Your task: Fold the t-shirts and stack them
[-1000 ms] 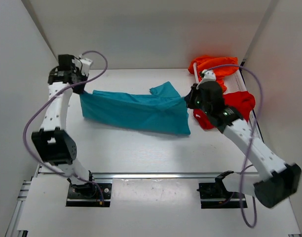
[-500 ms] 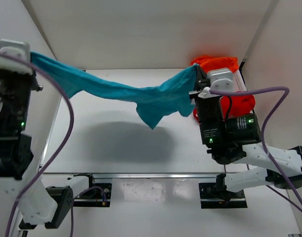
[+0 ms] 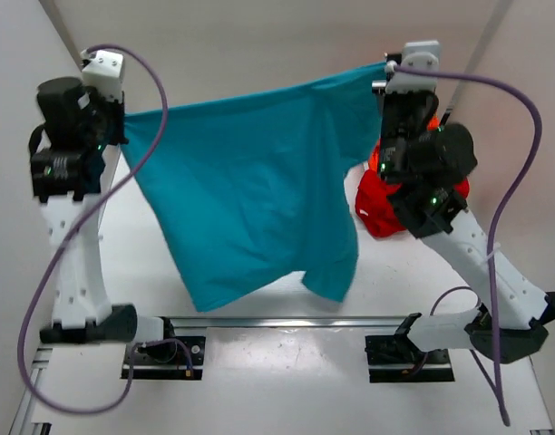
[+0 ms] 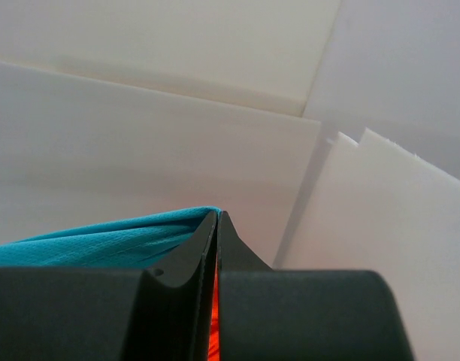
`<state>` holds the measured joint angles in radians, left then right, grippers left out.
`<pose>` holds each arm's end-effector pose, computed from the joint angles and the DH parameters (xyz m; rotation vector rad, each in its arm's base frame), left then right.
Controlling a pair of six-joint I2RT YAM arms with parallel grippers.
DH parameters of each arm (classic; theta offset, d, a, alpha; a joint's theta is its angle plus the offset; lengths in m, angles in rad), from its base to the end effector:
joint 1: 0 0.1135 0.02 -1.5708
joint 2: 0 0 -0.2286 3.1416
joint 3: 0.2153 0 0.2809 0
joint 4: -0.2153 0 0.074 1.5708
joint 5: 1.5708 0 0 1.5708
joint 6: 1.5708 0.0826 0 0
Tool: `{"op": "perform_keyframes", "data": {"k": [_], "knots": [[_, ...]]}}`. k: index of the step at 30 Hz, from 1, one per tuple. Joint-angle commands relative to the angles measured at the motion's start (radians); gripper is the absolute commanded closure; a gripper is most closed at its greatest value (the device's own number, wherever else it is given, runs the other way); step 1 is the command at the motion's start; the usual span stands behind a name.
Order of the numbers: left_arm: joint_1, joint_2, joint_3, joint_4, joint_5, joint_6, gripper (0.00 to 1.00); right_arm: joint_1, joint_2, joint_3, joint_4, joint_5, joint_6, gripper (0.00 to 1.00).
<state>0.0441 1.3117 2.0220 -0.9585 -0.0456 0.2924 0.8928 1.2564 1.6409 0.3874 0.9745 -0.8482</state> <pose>0.2816 0.0162 0.5205 0.1941 1.8173 0.2792 0.2210 0.1654 0.5734 0.0324 1.1748 -0.3492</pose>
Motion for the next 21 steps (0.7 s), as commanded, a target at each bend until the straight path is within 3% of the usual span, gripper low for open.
{"op": "perform_keyframes", "data": {"k": [1,5,13,21], "knots": [[0.063,0.095,0.004,-0.036,0.067,-0.050,1.00,-0.156,0.082,0.120,-0.317,-0.198,0.301,1.00],[0.062,0.191,-0.072,0.000,0.173,-0.070,1.00,-0.330,0.188,0.068,-0.406,-0.345,0.469,1.00],[0.014,0.395,-0.174,0.102,0.205,-0.053,1.00,-0.485,0.356,-0.105,-0.406,-0.557,0.673,1.00],[0.017,0.691,0.039,0.130,0.151,-0.053,1.00,-0.555,0.592,0.022,-0.380,-0.643,0.751,1.00]]}}
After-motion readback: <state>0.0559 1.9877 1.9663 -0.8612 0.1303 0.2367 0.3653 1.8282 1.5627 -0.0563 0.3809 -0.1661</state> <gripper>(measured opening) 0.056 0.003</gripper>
